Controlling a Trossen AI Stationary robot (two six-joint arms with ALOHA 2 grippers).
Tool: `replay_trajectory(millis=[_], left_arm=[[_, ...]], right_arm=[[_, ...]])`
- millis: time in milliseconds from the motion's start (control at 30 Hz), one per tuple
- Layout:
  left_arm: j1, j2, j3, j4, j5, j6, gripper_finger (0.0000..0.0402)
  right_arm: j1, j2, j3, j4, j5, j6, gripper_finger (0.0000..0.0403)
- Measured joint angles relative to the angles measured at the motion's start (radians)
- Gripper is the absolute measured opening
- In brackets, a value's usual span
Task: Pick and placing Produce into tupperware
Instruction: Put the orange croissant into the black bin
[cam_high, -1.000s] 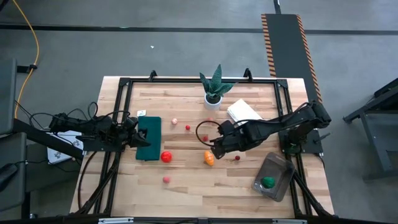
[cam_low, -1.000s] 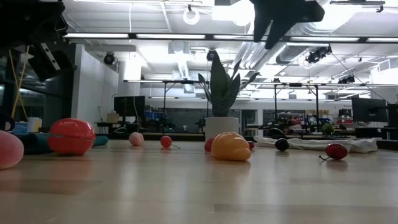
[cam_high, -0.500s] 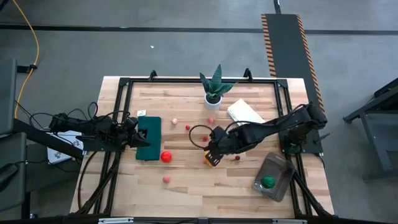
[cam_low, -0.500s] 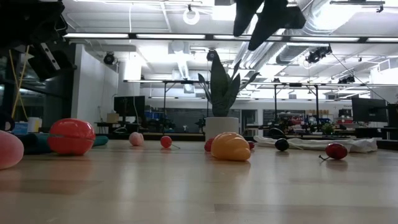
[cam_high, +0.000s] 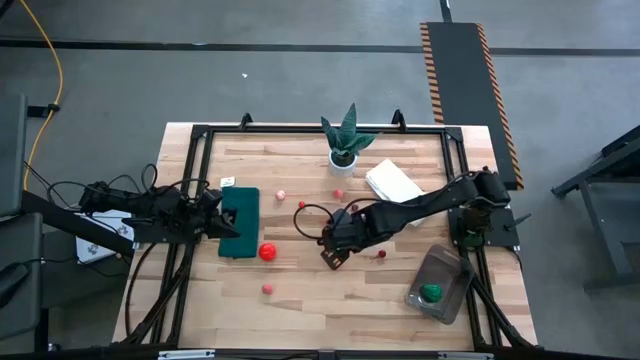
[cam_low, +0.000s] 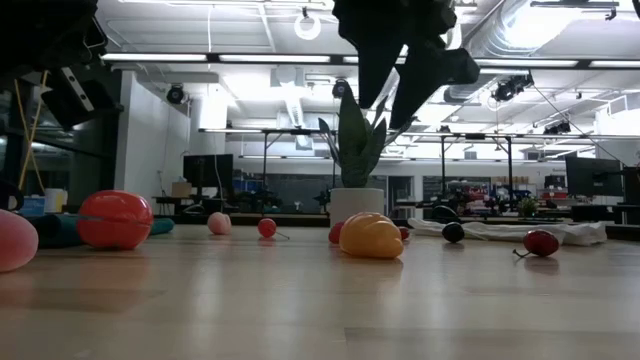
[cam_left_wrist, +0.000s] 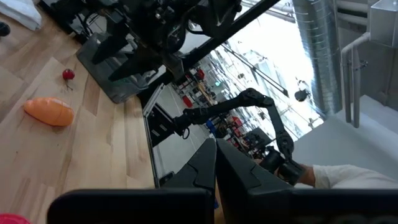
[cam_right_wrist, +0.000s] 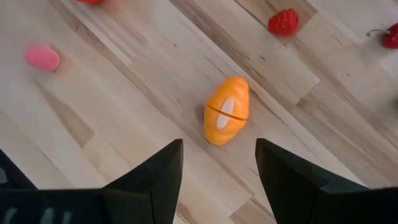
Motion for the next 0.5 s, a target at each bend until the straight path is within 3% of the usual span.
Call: replay_trajectory(millis=[500], left_arm=[[0.000,0.000,0.000,0.000,0.011,-0.002,0.0001]], right_arm=[[-0.056,0.055,0.000,0.056,-0.100,-0.053,0.0193]])
